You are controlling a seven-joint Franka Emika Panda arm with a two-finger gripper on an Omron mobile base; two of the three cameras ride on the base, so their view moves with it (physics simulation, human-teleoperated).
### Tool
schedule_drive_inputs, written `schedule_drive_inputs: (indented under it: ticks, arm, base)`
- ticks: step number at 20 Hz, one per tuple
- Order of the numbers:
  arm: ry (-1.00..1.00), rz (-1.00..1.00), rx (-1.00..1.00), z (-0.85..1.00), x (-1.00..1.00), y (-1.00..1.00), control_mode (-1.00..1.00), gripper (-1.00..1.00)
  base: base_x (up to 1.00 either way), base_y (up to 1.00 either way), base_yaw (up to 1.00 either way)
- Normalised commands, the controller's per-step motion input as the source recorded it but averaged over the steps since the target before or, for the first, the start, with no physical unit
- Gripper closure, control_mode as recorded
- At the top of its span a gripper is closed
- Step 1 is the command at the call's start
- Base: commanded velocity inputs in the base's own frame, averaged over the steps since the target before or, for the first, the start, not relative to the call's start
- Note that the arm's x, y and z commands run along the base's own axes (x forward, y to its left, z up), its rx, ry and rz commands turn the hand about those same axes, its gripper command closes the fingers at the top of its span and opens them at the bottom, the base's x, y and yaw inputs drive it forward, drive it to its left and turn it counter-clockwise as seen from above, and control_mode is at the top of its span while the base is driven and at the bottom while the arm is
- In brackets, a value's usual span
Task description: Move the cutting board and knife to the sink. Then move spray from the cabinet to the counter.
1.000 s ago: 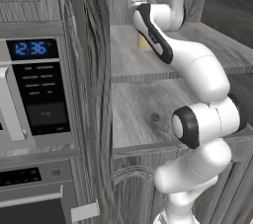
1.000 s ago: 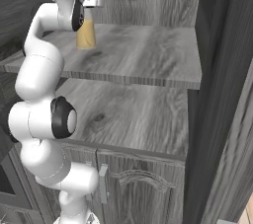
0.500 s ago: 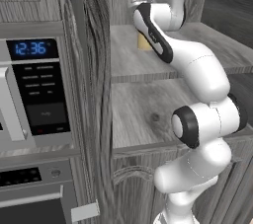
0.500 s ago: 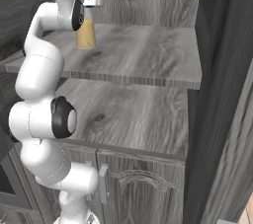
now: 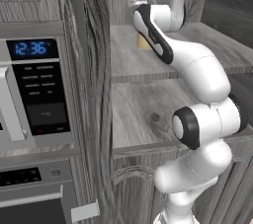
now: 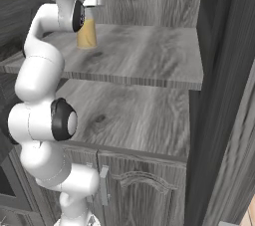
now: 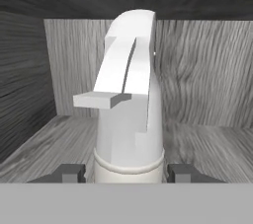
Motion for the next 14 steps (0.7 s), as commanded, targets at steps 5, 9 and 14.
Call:
schedule_drive_inputs:
  ticks: [5, 9, 14]
  arm:
    - [-0.01, 0.00, 0.00, 0.00, -0.01, 0.00, -1.00, 1.00]
    - [-0.08, 0.00, 0.00, 0.14, -0.16, 0.00, -1.00, 1.00]
    - [-0.05, 0.00, 0.00, 0.10, -0.36, -0.01, -1.00, 1.00]
  base:
    - [0.00, 0.00, 0.00]
    - [0.00, 0.00, 0.00]
    - [0.00, 0.00, 0.00]
